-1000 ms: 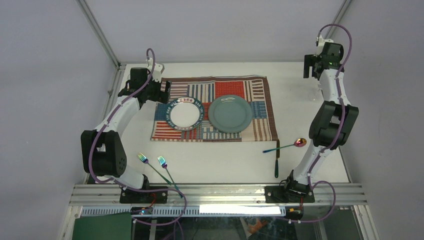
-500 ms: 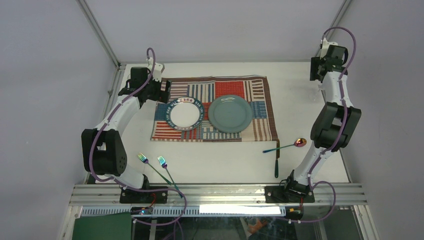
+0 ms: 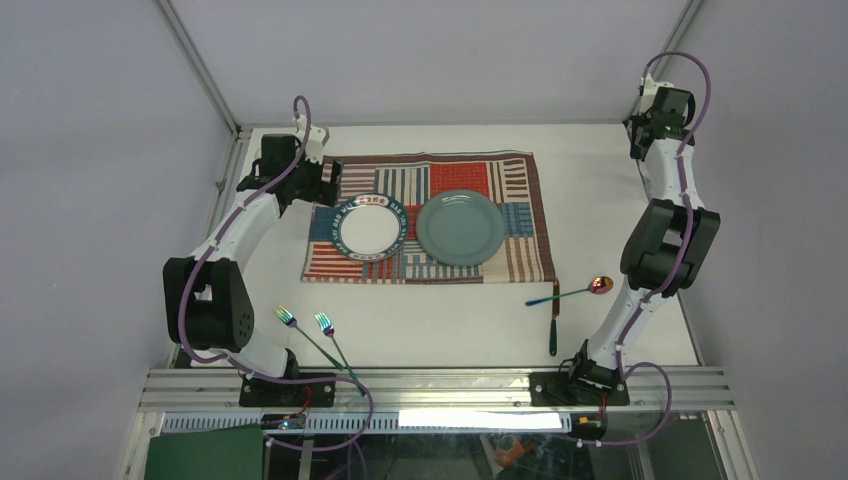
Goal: Set the dinner table for one person
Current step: Pick up the cup at the center of the board.
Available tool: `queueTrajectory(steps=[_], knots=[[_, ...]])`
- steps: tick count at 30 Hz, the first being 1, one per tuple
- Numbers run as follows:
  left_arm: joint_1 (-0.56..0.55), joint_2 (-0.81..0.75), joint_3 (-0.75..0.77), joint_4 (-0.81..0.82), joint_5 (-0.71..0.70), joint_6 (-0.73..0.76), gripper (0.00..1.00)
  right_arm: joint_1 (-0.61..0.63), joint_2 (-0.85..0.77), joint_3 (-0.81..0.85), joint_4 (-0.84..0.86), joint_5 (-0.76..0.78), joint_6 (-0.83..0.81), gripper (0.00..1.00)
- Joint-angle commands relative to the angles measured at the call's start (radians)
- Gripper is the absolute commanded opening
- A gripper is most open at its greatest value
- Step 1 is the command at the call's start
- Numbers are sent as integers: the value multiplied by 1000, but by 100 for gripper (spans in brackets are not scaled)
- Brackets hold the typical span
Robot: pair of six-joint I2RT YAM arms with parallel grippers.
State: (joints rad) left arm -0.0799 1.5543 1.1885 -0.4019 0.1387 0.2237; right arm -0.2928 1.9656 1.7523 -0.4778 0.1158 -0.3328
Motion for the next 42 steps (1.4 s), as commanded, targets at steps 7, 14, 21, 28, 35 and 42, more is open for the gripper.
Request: queueTrajectory(steps=[7, 14, 21, 28, 35, 42], knots=[[-10, -11, 14, 32, 6, -9, 99, 15, -112, 120, -68, -137, 9, 0], [-11, -5, 13, 31, 24, -14, 99, -3, -86, 388, -362, -423, 129, 0], [-11, -23, 4, 31, 47, -15, 99, 10, -65, 450, -454, -552, 167, 0], [-12, -44, -2, 31, 77, -15, 99, 117, -133, 240, -334, -541, 167, 0], [-11, -49, -13, 31, 91, -15, 99, 205, -137, 145, -248, -539, 200, 0], [-11, -61, -25, 31, 95, -14, 99, 298, -142, 112, -181, -457, 199, 0]])
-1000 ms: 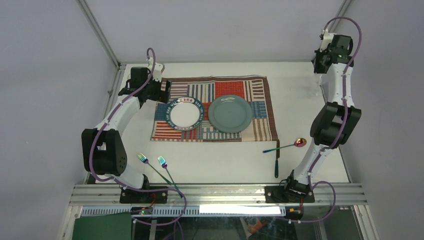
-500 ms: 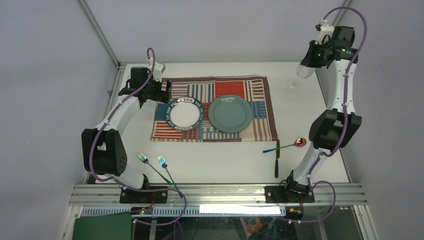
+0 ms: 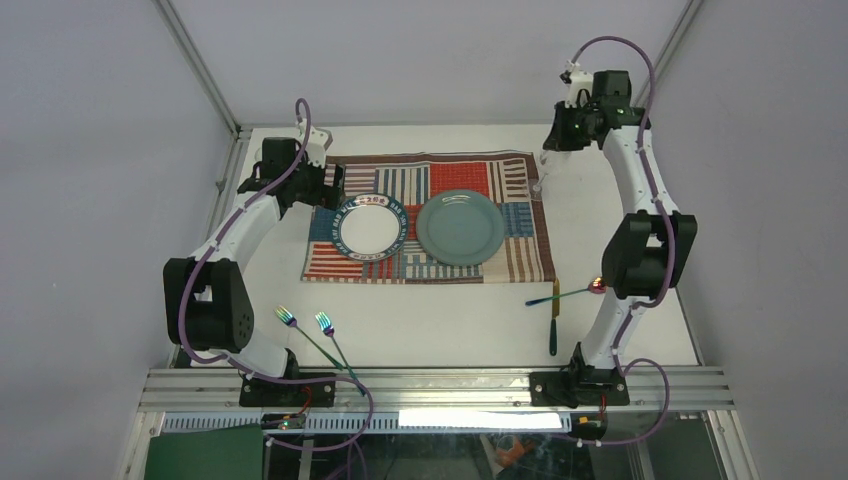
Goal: Set the dinner table for one person
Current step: Pick up the cup at the center of the board, then place the cup on the napkin.
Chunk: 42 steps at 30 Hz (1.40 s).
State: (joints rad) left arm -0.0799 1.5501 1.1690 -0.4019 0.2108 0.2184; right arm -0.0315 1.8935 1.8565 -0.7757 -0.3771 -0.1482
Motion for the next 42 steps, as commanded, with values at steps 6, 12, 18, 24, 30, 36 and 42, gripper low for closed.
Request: queueTrajectory(steps=[6, 12, 18, 24, 30, 36, 42], knots=[[-11, -63, -3, 32, 22, -10, 99, 81, -83, -29, 181, 53, 26, 0], [-10, -56, 0, 33, 25, -11, 99, 143, -88, -38, 222, 76, 15, 0], [-13, -54, -5, 35, 24, -9, 99, 198, -80, -47, 266, 118, 10, 0], [-13, -56, -5, 35, 28, -7, 99, 243, -57, -29, 286, 141, 9, 0], [-13, -60, -9, 37, 25, -8, 99, 261, -34, -22, 290, 139, 6, 0], [-13, -62, -11, 36, 23, -5, 99, 264, -19, -44, 330, 171, -3, 0], [-13, -69, -20, 38, 21, -1, 99, 266, 21, -50, 357, 172, -7, 0]])
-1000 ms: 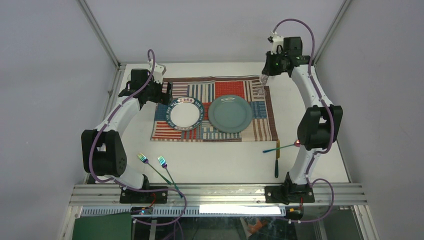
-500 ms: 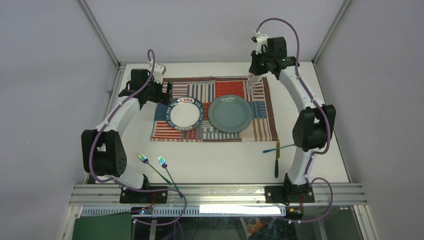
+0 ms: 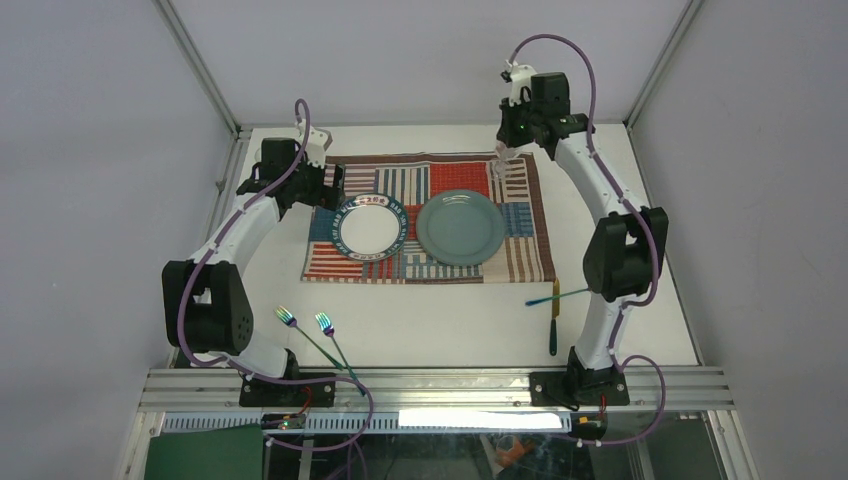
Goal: Set the dinner table for one person
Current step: Place the cup on the napkin.
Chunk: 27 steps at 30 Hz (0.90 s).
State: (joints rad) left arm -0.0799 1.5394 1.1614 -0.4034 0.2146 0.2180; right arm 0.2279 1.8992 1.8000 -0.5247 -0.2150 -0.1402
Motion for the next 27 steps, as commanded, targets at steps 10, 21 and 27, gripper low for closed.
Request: queueTrajectory(steps=[10, 21, 27], knots=[[-13, -61, -13, 43, 8, 1, 99, 9, 75, 16, 132, 0, 0, 0], [-12, -57, -11, 43, 15, 0, 99, 10, 114, 33, 137, 46, -2, 55], [-13, -59, -17, 43, 18, 1, 99, 14, 118, 55, 169, 107, -37, 83]])
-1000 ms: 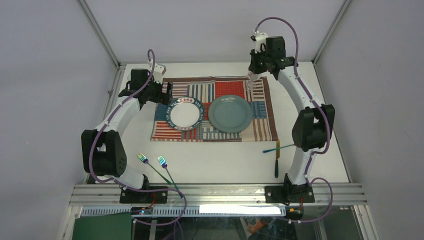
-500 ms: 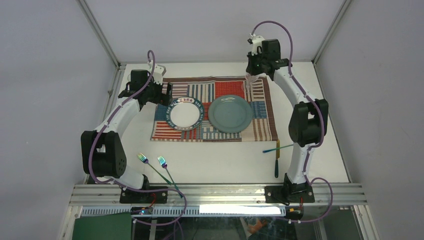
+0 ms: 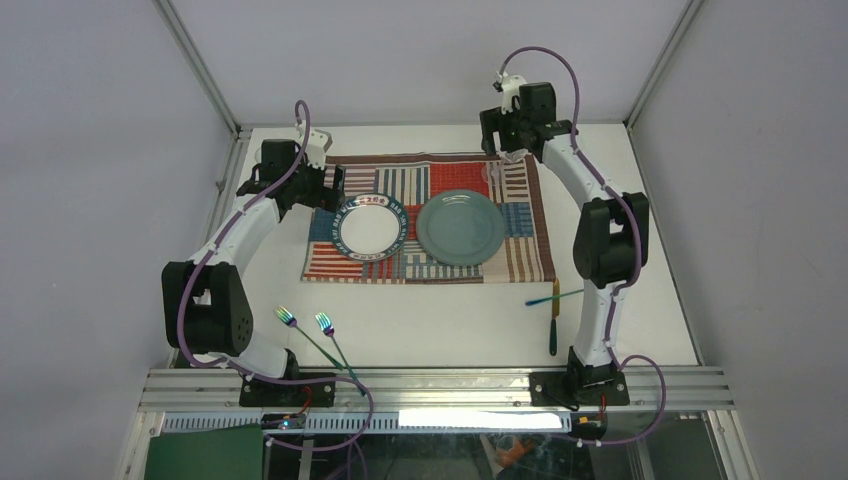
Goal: Set the dinner table for one person
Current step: Place the cup on the napkin.
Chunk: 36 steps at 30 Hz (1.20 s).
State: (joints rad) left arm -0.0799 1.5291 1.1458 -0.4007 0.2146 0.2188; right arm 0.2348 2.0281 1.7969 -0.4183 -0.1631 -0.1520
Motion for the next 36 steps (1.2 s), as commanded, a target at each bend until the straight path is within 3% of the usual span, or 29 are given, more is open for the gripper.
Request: queueTrajectory(steps=[1, 6, 24, 33, 36], knots=[[-12, -47, -1, 40, 16, -2, 99, 9, -15, 58, 72, 62, -34, 85], [-13, -44, 1, 40, 25, -1, 99, 11, -59, 30, 136, 35, -33, 87], [-12, -54, -16, 48, 35, -4, 99, 45, -97, 73, 80, 10, -26, 87], [-13, -62, -11, 52, 27, -10, 99, 49, -218, -6, 135, -24, -35, 87], [-12, -66, 4, 53, -40, -11, 99, 51, -271, -24, 153, -38, -44, 88]])
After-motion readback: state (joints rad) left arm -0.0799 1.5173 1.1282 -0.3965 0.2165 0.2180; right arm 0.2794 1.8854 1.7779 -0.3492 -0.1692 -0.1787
